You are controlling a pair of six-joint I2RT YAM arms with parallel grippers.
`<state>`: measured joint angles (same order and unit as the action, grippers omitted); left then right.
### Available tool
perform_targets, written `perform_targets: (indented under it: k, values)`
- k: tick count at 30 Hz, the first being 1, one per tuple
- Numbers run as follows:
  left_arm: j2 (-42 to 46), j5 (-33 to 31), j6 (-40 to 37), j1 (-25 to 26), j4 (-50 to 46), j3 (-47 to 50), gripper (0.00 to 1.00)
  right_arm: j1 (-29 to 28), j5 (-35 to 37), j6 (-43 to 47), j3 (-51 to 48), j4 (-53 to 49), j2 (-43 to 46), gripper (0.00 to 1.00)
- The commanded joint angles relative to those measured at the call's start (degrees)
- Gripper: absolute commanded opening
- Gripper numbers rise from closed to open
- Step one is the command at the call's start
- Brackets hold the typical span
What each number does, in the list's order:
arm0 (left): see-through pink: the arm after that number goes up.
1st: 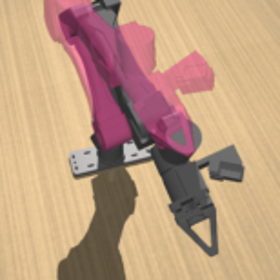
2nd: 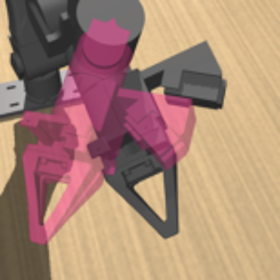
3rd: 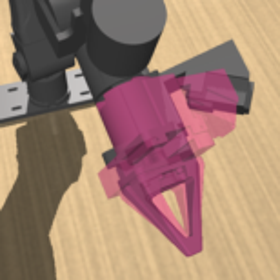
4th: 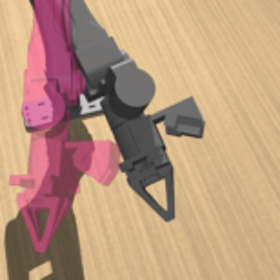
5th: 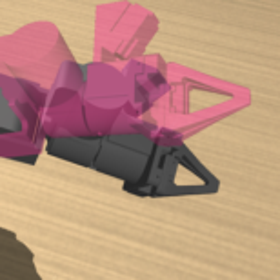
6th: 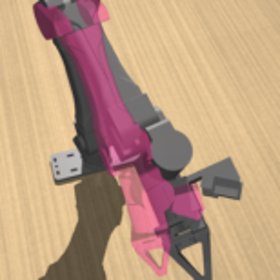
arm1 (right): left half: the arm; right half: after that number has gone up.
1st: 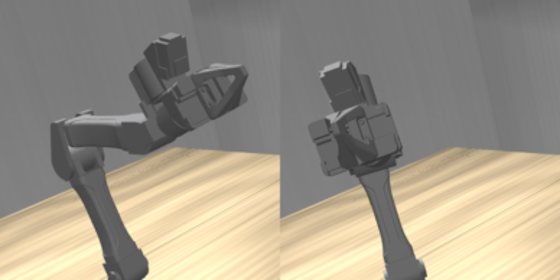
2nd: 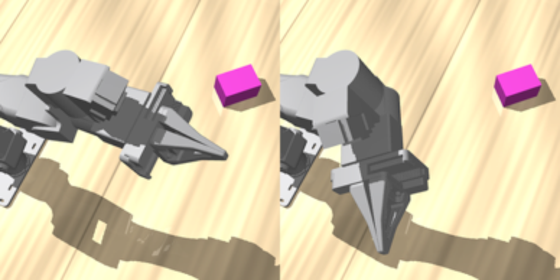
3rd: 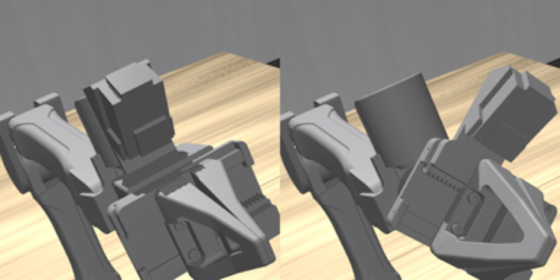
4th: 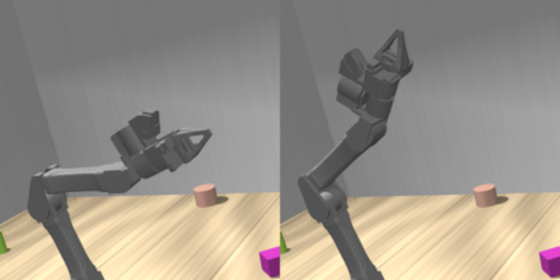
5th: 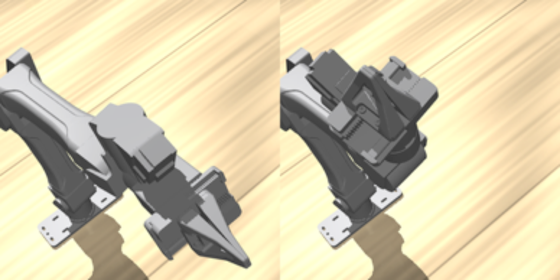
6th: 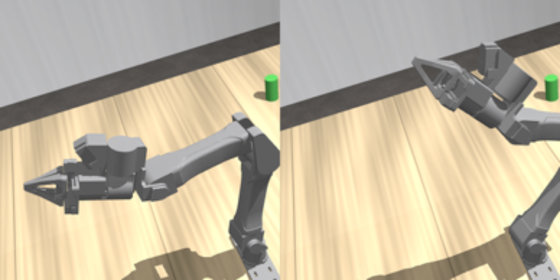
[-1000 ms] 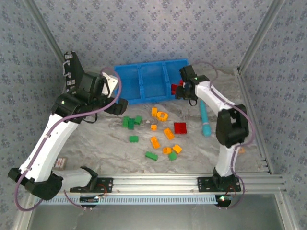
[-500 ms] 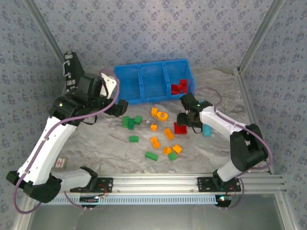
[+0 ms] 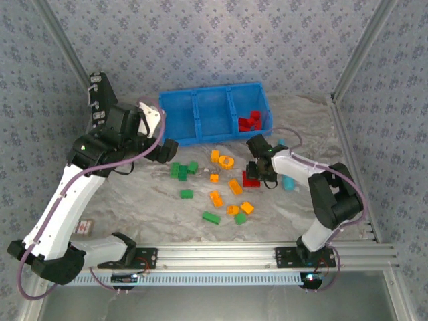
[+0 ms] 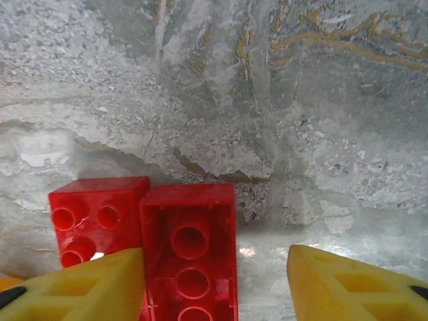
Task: Sort the legos into containers by color
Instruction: Pick up the lego from the center of the table.
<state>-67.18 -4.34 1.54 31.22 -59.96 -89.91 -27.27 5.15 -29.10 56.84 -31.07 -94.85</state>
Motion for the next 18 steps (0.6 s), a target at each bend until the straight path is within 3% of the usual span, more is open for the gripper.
perform_targets:
  k: [1,14,18]
  values:
    - [0.1,-0.5,0.4,-0.2,-0.6,-1.3,1.00,0.3,1.0,-0.3,-0.6,0.3,-0.8,0.55]
    - [-1.4,-0.2,0.6,-0.2,-0.8,-2.6,1.00,2.5,0.5,0.2,-3.1,1.0,-1.9,0.32]
    - [-1.4,-0.5,0.7,-0.2,-0.6,-2.6,1.00,3.0,0.5,1.8,-0.2,-1.7,0.3,0.29]
